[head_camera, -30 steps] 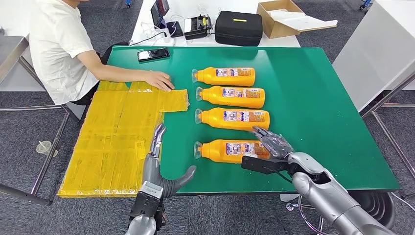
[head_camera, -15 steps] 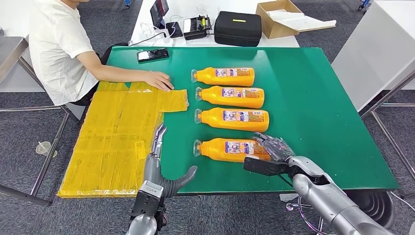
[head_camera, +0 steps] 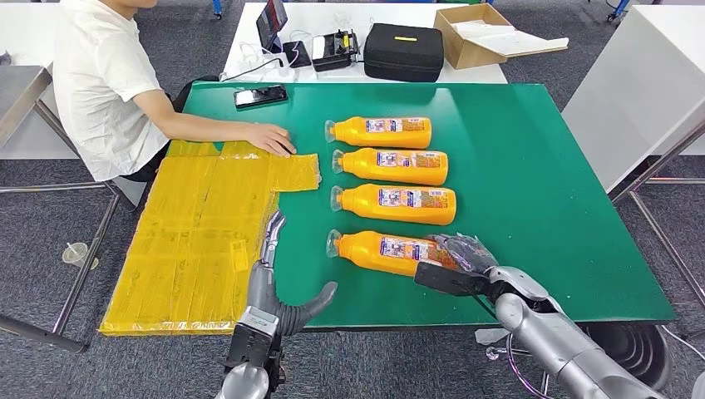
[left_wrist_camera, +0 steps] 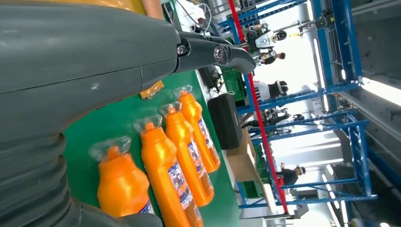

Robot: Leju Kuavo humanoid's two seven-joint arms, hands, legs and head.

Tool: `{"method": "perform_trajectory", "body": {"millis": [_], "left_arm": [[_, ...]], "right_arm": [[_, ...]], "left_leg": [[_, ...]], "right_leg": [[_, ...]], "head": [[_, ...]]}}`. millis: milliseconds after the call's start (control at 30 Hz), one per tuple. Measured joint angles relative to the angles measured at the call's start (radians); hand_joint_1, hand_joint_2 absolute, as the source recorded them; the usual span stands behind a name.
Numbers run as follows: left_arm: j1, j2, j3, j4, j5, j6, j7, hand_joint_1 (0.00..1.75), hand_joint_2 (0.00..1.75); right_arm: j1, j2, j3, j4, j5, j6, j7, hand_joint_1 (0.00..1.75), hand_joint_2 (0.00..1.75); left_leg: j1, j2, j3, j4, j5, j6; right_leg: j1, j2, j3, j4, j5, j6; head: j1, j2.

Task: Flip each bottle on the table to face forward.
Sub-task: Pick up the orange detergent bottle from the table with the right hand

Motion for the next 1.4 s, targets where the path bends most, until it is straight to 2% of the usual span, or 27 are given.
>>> {"method": "perform_trajectory", "body": {"millis": [133, 233, 367, 467, 567, 700, 967, 1167, 1400], "left_arm": [[0.003, 0.0, 0.006, -0.007, 0.211, -0.122, 0.03, 0.0, 1.75], [0.015, 0.001, 0.017, -0.025, 0.369, -0.217, 0.077, 0.0, 1.75], [0.053, 0.01, 0.042, -0.056, 0.487, -0.272, 0.095, 0.0, 1.75], [0.084, 0.018, 0.059, -0.074, 0.528, -0.298, 0.102, 0.0, 1.75], [0.098, 0.027, 0.062, -0.075, 0.587, -0.382, 0.136, 0.0, 1.75], [0.099, 0.032, 0.058, -0.066, 0.637, -0.475, 0.171, 0.0, 1.75], [0.085, 0.033, 0.057, -0.052, 0.646, -0.505, 0.18, 0.0, 1.75], [0.035, 0.031, 0.042, -0.045, 0.651, -0.572, 0.189, 0.0, 1.75], [0.001, 0.028, 0.056, -0.029, 0.647, -0.575, 0.176, 0.0, 1.75]], "right_arm": [[0.064, 0.044, -0.056, -0.043, -0.124, -0.047, -0.093, 1.75, 1.75], [0.133, 0.102, -0.112, -0.121, -0.184, -0.081, -0.167, 1.75, 1.75], [0.227, 0.194, -0.207, -0.261, -0.29, -0.106, -0.264, 1.75, 1.75], [0.282, 0.26, -0.259, -0.343, -0.357, -0.101, -0.291, 1.75, 1.75], [0.3, 0.302, -0.272, -0.375, -0.361, -0.078, -0.304, 1.75, 1.75], [0.289, 0.345, -0.267, -0.372, -0.355, -0.051, -0.322, 1.75, 1.75], [0.256, 0.39, -0.243, -0.336, -0.351, -0.011, -0.316, 1.75, 1.75], [0.173, 0.403, -0.131, -0.18, -0.305, 0.078, -0.302, 1.75, 1.75], [0.092, 0.406, -0.026, -0.059, -0.268, 0.099, -0.329, 1.75, 1.75]], "left_leg": [[0.0, -0.001, -0.001, 0.0, 0.0, 0.0], [0.001, -0.001, -0.003, 0.0, 0.0, 0.0], [0.002, -0.001, -0.006, -0.001, 0.0, -0.001], [0.001, -0.001, -0.008, -0.001, -0.001, -0.001], [0.001, -0.001, -0.009, -0.001, -0.001, -0.001], [0.001, -0.001, -0.01, -0.001, 0.0, -0.001], [0.001, -0.001, -0.01, -0.001, 0.0, -0.001], [0.001, -0.001, -0.01, 0.0, 0.0, -0.001], [0.001, -0.001, -0.01, 0.0, 0.0, -0.001]], "right_leg": [[0.0, 0.0, 0.0, 0.0, 0.0, 0.0], [0.001, 0.0, -0.002, 0.001, 0.0, 0.0], [0.001, -0.001, -0.004, 0.001, -0.001, -0.001], [0.001, -0.001, -0.007, 0.001, -0.002, -0.001], [0.001, 0.0, -0.008, 0.001, -0.002, -0.001], [0.0, 0.0, -0.008, 0.001, -0.001, -0.001], [0.001, 0.0, -0.009, 0.001, -0.001, -0.001], [0.001, 0.0, -0.009, 0.001, -0.001, -0.001], [0.0, 0.0, -0.009, 0.001, -0.001, -0.001]], "head": [[0.0, 0.0], [-0.001, 0.0], [0.0, 0.0], [0.0, 0.0], [0.0, 0.0], [0.0, 0.0], [0.0, 0.0], [0.0, 0.0], [0.0, 0.0]]}}
